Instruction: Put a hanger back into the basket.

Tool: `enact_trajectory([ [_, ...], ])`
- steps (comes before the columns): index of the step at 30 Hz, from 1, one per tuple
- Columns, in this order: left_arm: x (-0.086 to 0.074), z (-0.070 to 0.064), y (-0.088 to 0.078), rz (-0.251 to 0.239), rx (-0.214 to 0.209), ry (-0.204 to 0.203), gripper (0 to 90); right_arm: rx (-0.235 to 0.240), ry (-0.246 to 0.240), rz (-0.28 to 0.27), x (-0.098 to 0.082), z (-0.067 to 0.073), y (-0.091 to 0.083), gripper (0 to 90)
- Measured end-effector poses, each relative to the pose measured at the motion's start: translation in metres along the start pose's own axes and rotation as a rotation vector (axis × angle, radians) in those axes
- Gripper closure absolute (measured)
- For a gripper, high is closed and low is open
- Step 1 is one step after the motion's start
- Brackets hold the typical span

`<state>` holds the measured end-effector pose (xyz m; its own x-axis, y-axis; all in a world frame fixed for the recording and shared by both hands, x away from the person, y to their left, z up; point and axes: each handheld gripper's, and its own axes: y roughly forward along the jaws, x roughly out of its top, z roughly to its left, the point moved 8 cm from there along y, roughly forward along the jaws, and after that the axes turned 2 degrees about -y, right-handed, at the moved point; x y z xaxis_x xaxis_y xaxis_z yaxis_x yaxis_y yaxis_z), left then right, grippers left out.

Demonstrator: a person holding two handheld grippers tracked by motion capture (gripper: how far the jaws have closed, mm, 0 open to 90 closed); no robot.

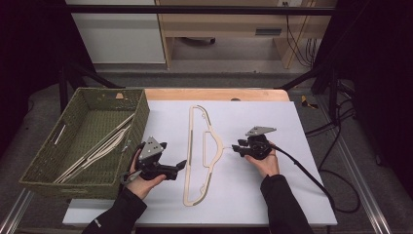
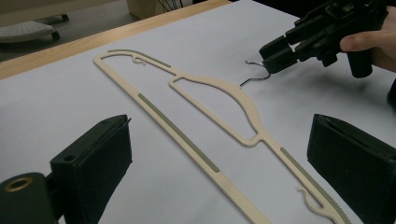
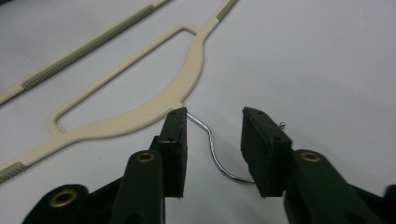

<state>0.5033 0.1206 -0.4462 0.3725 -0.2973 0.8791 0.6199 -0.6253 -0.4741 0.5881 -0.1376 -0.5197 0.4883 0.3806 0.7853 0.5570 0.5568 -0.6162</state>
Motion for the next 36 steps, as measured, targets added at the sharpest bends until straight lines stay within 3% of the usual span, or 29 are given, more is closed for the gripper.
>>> enact_trajectory([
  [9, -0.001, 0.002, 0.002, 0.005, 0.002, -0.007, 6.2, 0.011, -0.047, 0.076, -0.012, -0.001, 0.012, 77.5],
  [14, -0.002, -0.001, 0.007, 0.017, -0.009, -0.002, 6.4, 0.022, -0.104, 0.079, -0.012, -0.002, 0.012, 83.1],
  [19, -0.003, -0.003, 0.018, 0.046, -0.018, 0.007, 6.7, 0.038, -0.106, 0.085, -0.012, -0.003, 0.012, 88.2],
  [24, 0.005, -0.009, 0.036, 0.073, -0.03, 0.026, 7.2, 0.066, -0.132, 0.093, -0.011, -0.002, 0.01, 88.9],
  [29, 0.013, -0.022, 0.062, 0.099, -0.051, 0.029, 9.0, 0.065, -0.133, 0.099, -0.01, 0.0, 0.005, 89.2],
  [36, 0.012, -0.033, 0.098, 0.165, -0.047, 0.036, 13.5, 0.074, -0.132, 0.097, -0.006, 0.002, -0.002, 89.4],
])
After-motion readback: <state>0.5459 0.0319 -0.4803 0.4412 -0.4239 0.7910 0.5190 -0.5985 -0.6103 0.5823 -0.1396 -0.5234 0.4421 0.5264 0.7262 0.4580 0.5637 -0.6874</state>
